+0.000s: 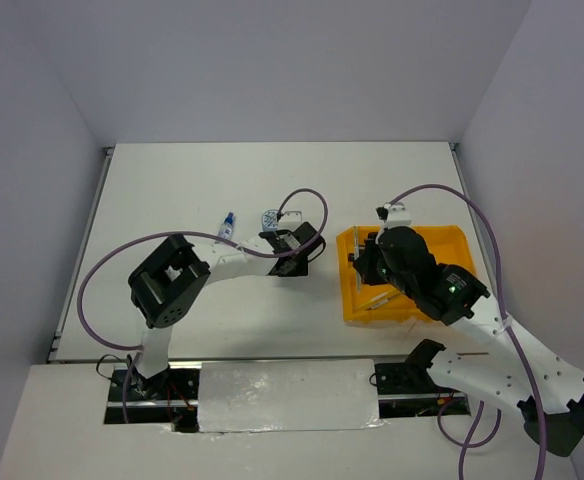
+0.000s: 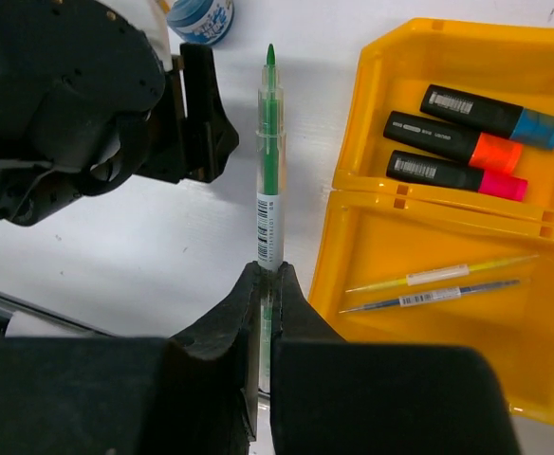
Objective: Sort the stationery into containers
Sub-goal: Pick up the pen cap from the center of the board.
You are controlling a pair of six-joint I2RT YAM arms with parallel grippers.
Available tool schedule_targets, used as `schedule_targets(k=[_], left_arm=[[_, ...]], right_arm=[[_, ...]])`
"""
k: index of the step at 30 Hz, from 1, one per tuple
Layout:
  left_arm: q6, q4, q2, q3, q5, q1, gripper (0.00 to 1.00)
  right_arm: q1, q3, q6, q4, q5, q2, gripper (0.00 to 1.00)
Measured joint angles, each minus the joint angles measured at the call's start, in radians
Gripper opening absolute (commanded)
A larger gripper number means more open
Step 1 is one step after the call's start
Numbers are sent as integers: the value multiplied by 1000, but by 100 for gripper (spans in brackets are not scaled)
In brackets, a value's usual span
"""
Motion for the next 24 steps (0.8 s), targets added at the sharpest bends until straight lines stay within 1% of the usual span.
schedule_targets(k=[5,7,9,12,17,19,23,24], left_arm=[[3,-6,5,30,-11,1,57],[2,-8,10,30,-12,1,51],[0,-9,18,30,-12,1,48],[-1,-13,26,30,-14,1,50],[-2,-13,26,30,-14,1,50],[-2,-14,26,30,-14,1,48],[-5,-25,27,30,-19,0,39],[-6,-28,27,30,-22,0,39]], right_arm=[[0,-21,0,5,-16,-17,0],[0,-24,0,4,-19,-23,0],[0,-24,0,5,-20,-26,0],[0,-24,0,4,-23,-30,0],[0,-24,0,3,-26,-37,0],[0,-24,0,4,-29,-39,0],[0,-24,0,4,-40,-40,0],[0,-24,0,4,-42,-40,0]])
